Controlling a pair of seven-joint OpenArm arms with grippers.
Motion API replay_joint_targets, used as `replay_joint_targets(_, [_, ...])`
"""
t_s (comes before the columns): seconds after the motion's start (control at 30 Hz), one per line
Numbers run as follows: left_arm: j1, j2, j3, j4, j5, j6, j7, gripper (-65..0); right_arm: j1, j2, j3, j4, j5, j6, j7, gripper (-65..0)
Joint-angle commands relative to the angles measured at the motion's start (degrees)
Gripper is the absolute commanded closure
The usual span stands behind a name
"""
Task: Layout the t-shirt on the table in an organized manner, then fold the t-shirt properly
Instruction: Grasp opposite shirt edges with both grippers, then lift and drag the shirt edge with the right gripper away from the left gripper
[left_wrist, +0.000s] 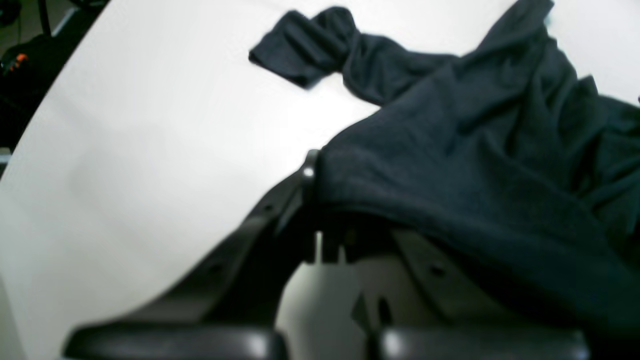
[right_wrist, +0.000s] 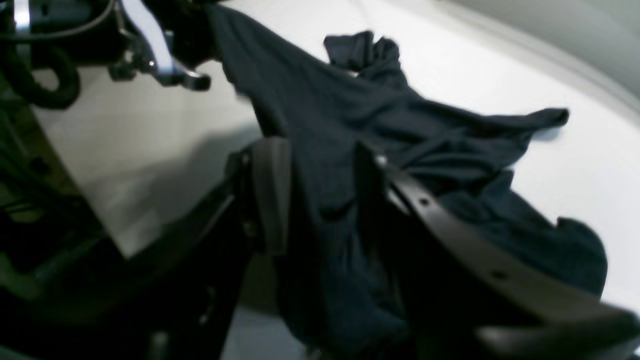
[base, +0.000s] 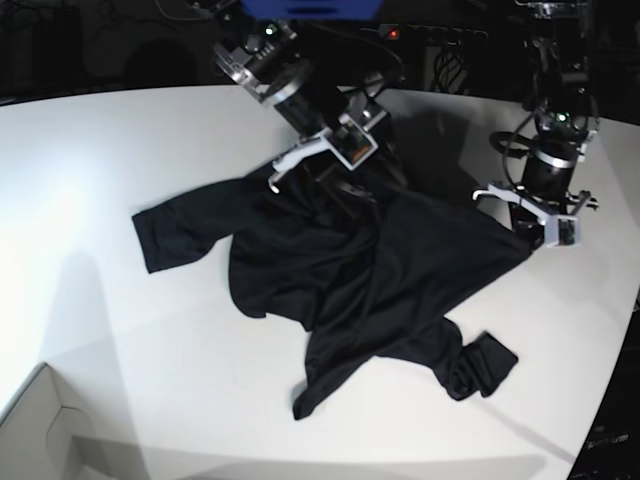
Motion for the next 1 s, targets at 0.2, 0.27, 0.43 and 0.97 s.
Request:
replay_joint_targets(0.2, [0.4, -2.19, -6.18, 0.92, -0.28, 0.24, -1.84, 0.0, -2.36, 2.58, 5.51, 4.22, 0.5, -0.37, 1.85, -25.6])
replay_joint_targets(0.27, [0.49, -2.19, -7.94, 0.92, -0.28, 0.24, -1.84, 0.0, -2.63, 3.55, 8.94, 4.05, 0.77, -0.37, 1.59, -25.6])
replay_joint_targets(0.43, [0.58, -2.28, -11.72, 0.83, -0.28, 0.15, -1.84, 0.0, -2.1, 3.55, 19.48, -1.4, 0.86, -0.37, 1.59, -25.9])
replay_joint_targets(0.97, [4.45, -1.84, -27.37, -6.55, -0.81, 0.15, -2.02, 0.0, 12.49, 3.55, 37.51, -27.6, 0.86, -0.37, 1.59, -34.9])
